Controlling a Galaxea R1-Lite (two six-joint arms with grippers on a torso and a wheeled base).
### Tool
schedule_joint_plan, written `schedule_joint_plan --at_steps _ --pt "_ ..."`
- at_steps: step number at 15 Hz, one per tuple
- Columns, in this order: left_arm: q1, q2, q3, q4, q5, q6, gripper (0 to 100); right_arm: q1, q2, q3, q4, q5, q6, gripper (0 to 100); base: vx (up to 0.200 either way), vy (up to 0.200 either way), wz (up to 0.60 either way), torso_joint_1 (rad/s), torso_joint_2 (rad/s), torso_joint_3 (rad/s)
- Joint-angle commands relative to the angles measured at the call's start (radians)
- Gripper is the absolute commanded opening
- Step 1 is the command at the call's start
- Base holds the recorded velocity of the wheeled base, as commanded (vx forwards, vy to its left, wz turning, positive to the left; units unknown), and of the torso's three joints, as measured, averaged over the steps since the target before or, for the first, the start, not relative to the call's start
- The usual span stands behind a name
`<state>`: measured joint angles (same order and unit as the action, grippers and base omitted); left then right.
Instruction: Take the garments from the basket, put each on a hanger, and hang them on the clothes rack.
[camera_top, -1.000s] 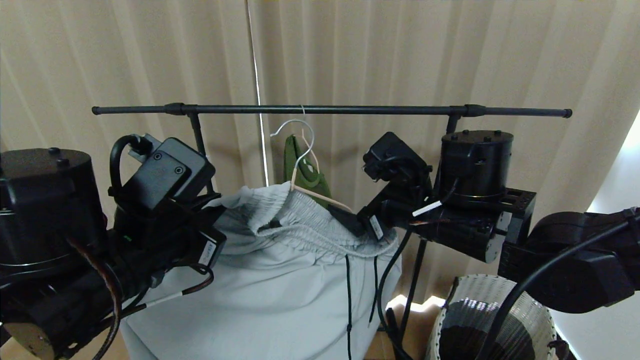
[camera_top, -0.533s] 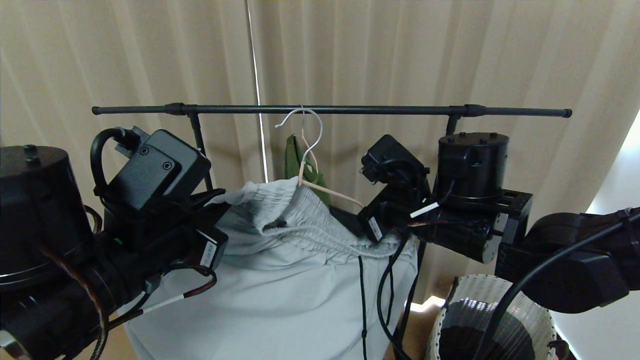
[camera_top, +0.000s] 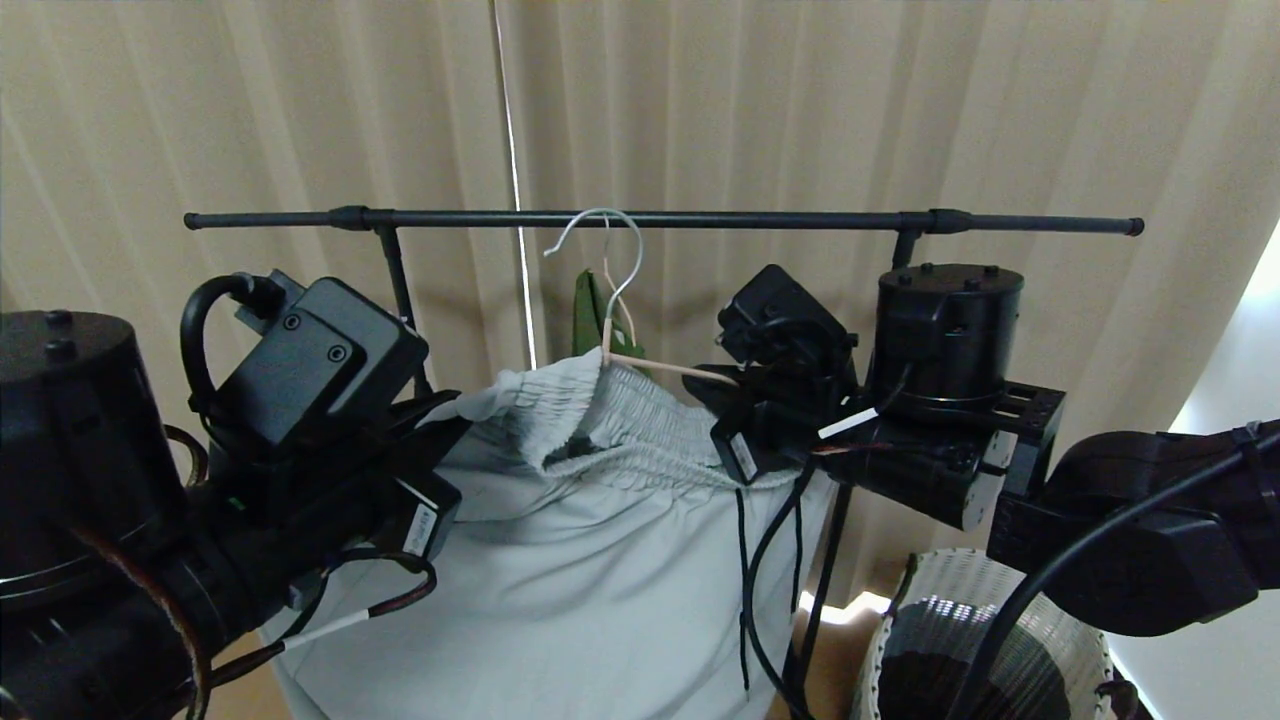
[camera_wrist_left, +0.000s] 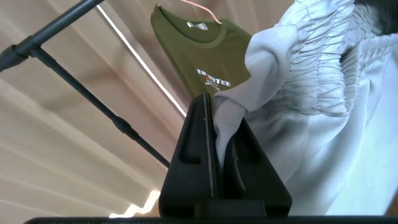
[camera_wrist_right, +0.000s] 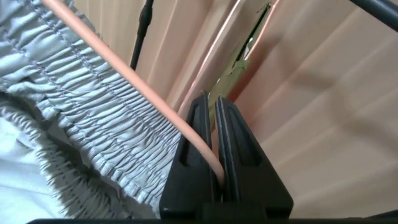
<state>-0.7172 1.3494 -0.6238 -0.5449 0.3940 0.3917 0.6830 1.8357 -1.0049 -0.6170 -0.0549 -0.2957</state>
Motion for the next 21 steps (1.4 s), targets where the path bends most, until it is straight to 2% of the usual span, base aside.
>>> schedule_joint_plan --at_steps 1,6,7,15,21 --pt "0.001 -0.001 0.004 0.0 0.003 -0.001 0 0.0 -0.004 -0.001 0.0 -0.003 0.0 0 0.0 0.0 0.0 0.0 0.0 0.0" --pt "0.001 -0.001 0.016 0.002 0.003 -0.004 0 -0.008 -0.01 0.0 0.0 -0.005 0.0 0 0.0 0.0 0.0 0.0 0.0 0.0" --pt "0.001 -0.003 0.019 0.002 0.003 -0.004 100 -0.014 -0.012 0.0 0.0 -0.005 0.0 0 0.0 0.0 0.0 0.0 0.0 0.0" --pt "0.002 -0.093 0.079 0.002 -0.018 -0.002 100 -0.083 -0.049 0.017 0.0 -0.025 0.001 0 0.0 0.0 0.0 0.0 0.0 0.0" --pt "0.007 -0.128 0.136 0.002 -0.023 -0.004 100 -0.197 -0.118 0.06 -0.001 -0.023 0.004 0 0.0 0.0 0.0 0.0 0.0 0.0"
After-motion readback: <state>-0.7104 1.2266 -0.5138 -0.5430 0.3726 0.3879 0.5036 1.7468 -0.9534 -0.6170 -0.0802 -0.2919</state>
